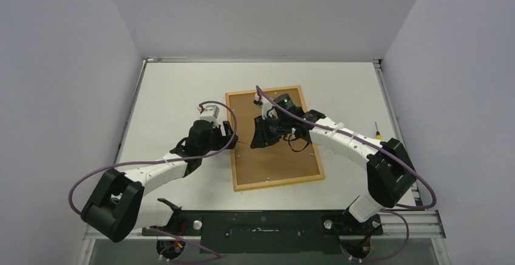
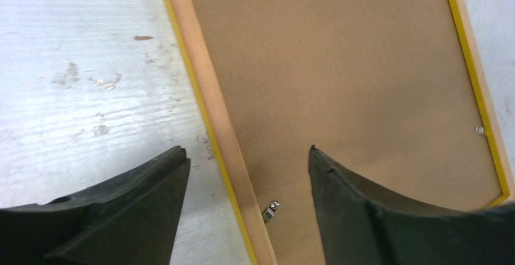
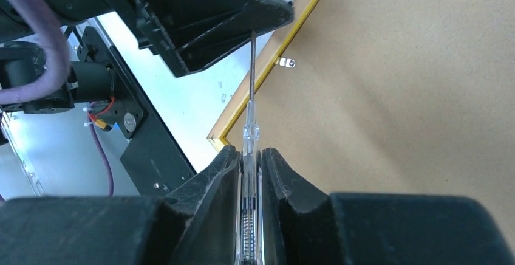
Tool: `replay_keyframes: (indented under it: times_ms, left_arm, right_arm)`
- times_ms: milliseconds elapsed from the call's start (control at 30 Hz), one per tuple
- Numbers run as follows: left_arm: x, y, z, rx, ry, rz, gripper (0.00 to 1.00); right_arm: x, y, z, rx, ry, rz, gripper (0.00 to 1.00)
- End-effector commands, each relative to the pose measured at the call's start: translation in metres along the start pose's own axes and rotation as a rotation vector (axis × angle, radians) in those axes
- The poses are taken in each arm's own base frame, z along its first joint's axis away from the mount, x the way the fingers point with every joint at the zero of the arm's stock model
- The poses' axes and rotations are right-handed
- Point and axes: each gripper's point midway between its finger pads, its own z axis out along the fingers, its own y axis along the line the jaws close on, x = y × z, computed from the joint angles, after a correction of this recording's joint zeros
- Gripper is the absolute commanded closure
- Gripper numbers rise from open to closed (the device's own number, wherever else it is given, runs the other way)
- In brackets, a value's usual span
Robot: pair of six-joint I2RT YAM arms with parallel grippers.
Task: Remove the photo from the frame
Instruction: Adjust the screwdriver.
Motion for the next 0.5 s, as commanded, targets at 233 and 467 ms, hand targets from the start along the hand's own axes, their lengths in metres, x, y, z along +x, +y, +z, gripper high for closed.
replay_keyframes:
  times_ms: [233,467]
  left_arm:
    - [-0.036,-0.007,-0.034,0.036,-0.198,-0.003,0.16]
    - [-0.028,-0.035,-0.029,0.185,-0.162,0.028,0.16]
  right_arm:
    - [-0.021,-0.015,-0.019,0.096,-0.087,0.008,0.95]
    - [-0.018,-0.001,-0.013,0.015,-0.079,0.000,0.95]
